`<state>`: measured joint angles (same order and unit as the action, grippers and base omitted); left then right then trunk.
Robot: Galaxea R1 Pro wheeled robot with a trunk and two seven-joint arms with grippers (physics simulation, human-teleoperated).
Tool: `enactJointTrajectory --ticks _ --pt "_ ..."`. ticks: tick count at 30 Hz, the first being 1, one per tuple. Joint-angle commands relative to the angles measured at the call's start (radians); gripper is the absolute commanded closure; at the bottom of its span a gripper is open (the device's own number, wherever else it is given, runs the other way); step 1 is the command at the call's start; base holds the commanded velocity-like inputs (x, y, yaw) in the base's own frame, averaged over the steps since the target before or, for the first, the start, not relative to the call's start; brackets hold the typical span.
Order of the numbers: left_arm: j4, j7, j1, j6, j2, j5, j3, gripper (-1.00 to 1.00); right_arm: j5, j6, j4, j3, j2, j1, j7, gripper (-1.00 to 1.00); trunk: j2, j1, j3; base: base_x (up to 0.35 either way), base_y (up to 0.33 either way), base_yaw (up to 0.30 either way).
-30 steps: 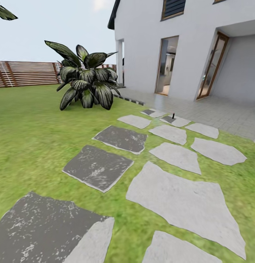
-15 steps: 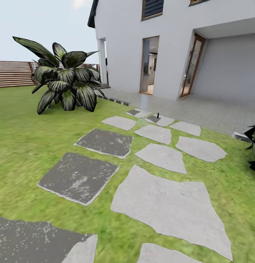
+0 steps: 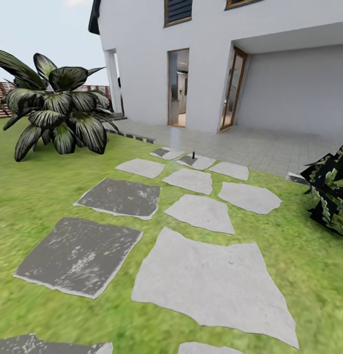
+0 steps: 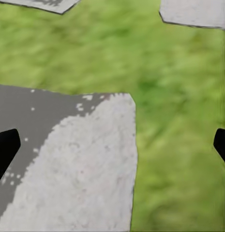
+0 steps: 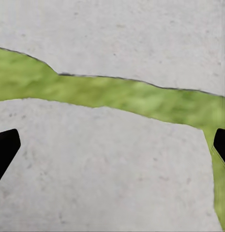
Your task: In the garden, pick up the pesticide atomizer on the floor and spray pesticide onto both trees until each tree trunk is fully covered.
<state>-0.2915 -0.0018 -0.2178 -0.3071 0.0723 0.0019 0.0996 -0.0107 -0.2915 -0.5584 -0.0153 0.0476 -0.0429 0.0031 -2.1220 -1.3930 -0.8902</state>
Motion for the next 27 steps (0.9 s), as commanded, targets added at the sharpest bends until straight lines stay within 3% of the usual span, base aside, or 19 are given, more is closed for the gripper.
enactJointTrajectory --ticks 1,27 --pt "0.000 0.000 0.000 0.000 0.000 0.000 0.000 -1.00 0.000 0.000 0.000 0.000 0.000 0.000 0.000 -1.00 0.000 0.000 0.000 0.337 0.000 -0.156" --pt "0.000 0.000 0.000 0.000 0.000 0.000 0.000 -1.00 -0.001 0.000 0.000 0.001 0.000 0.000 0.001 -1.00 0.000 0.000 0.000 0.339 0.000 -0.011"
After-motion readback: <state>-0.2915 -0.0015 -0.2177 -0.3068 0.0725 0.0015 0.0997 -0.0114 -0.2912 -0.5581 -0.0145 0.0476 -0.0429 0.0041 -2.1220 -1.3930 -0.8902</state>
